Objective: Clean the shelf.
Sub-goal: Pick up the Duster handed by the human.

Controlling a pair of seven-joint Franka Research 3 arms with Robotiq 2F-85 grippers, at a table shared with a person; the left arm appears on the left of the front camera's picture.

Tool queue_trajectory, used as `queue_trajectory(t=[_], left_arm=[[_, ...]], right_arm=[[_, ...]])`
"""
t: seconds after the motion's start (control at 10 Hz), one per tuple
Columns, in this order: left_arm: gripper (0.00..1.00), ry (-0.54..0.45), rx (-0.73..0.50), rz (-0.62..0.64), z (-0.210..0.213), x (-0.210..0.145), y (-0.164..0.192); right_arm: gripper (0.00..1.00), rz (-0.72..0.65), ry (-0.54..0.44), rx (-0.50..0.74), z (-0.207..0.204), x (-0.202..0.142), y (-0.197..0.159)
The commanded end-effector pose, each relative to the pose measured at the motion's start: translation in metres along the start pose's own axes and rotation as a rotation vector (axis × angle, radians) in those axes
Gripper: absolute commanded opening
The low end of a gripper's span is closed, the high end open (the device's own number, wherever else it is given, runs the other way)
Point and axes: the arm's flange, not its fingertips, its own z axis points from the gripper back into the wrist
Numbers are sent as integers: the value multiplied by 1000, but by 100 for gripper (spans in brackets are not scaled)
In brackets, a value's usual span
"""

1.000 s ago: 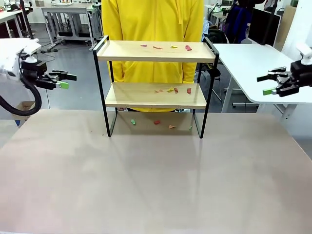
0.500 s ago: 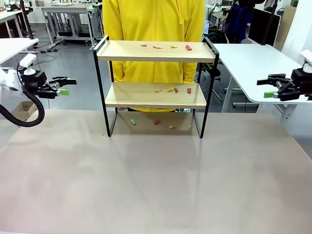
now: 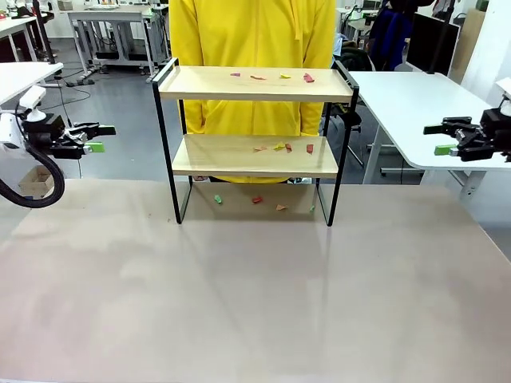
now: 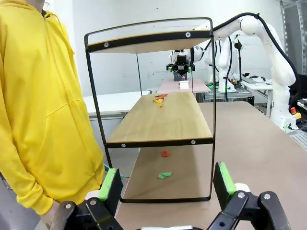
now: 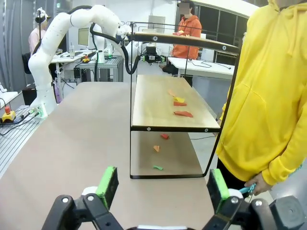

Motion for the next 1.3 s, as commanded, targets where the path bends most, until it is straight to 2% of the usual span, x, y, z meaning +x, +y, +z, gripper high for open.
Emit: queue_trajectory(t=[0.0,0.4,0.5,1.2], left_arm=[[100,-49,15,50,-2,15,-10],[100,-49,1,87,2,25,-14],[100,-22,-2,63,2,20,-7],[100,-22,-2,63,2,20,-7]], right_arm=[[100,-4,-35,-20,0,14,8],[100,-36,-37,-3,2,21,11],[100,16,-3,-4,2,16,5],[100,16,-3,-4,2,16,5]])
